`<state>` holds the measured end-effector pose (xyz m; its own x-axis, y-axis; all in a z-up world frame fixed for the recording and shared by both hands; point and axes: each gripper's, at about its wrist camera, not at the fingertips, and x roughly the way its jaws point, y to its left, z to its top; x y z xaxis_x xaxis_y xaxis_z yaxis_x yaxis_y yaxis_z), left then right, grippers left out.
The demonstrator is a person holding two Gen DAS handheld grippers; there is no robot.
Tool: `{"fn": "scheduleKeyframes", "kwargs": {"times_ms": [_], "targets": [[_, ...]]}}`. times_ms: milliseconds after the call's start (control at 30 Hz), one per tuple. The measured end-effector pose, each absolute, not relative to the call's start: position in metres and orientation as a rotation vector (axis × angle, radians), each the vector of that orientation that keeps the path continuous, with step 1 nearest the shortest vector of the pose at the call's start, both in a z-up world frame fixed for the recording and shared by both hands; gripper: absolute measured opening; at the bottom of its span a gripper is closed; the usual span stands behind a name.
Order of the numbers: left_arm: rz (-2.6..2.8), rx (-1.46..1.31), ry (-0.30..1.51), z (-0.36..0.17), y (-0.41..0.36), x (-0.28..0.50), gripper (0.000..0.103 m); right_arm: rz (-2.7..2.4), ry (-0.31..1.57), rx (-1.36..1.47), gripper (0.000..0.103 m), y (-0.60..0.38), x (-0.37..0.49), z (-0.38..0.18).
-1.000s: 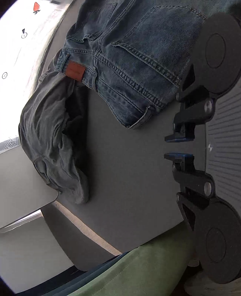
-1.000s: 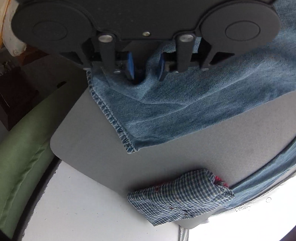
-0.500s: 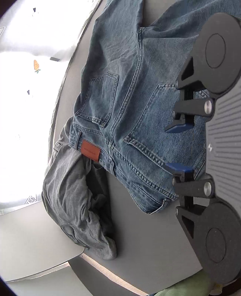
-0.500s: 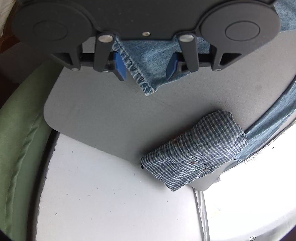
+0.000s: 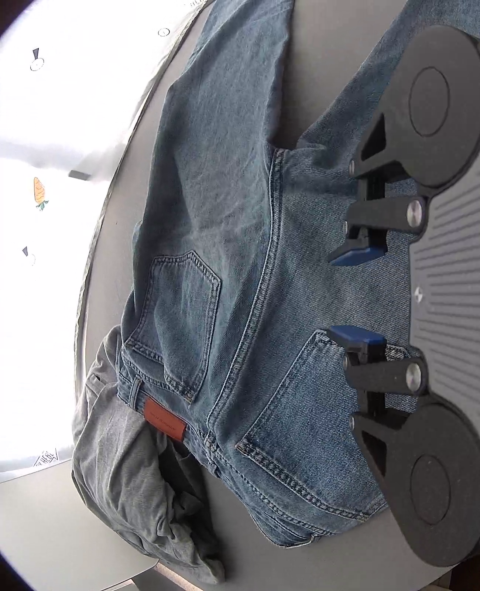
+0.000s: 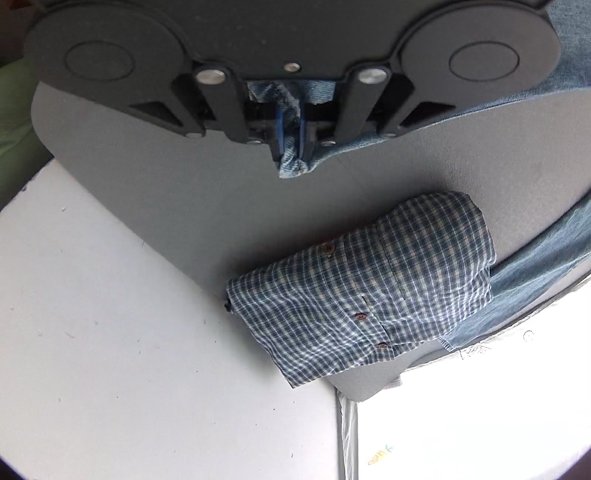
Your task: Fold clothes
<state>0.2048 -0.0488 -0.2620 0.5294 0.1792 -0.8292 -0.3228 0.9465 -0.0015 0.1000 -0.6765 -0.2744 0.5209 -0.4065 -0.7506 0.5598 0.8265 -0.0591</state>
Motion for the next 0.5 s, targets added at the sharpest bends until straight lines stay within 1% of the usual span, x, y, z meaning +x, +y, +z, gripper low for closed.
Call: {"fn": "scheduleKeyframes", "kwargs": {"times_ms": [100, 133, 200, 233, 267, 333, 367, 433, 500], "targets": [[0.316, -0.147, 0.975, -0.263, -0.051, 0.203, 0.038, -0.566, 0.887, 0.063, 0.011, -0.675, 0.133, -0.287], [0.321, -0.144, 0.984, -0.264, -0.050, 0.202, 0.038, -0.571, 0.932, 0.011, 0.018, -0.674, 0.143, -0.298], [0.332, -0.132, 0.993, -0.263, -0.048, 0.198, 0.039, -0.597, 1.013, -0.066, 0.023, -0.668, 0.157, -0.318], [0.338, -0.123, 0.996, -0.263, -0.047, 0.196, 0.039, -0.614, 1.019, -0.086, 0.025, -0.663, 0.158, -0.321], [0.345, -0.114, 0.997, -0.262, -0.045, 0.193, 0.041, -0.631, 1.011, -0.106, 0.028, -0.656, 0.158, -0.321], [0.367, -0.092, 0.985, -0.257, -0.036, 0.185, 0.046, -0.661, 0.933, -0.153, 0.049, -0.634, 0.152, -0.309], [0.376, -0.094, 0.982, -0.255, -0.031, 0.182, 0.049, -0.673, 0.879, -0.196, 0.052, -0.618, 0.148, -0.302], [0.404, -0.110, 0.977, -0.251, -0.016, 0.176, 0.050, -0.658, 0.813, -0.233, 0.056, -0.590, 0.142, -0.292], [0.432, -0.121, 0.975, -0.249, -0.001, 0.171, 0.050, -0.592, 0.817, -0.214, 0.058, -0.561, 0.140, -0.293]]}}
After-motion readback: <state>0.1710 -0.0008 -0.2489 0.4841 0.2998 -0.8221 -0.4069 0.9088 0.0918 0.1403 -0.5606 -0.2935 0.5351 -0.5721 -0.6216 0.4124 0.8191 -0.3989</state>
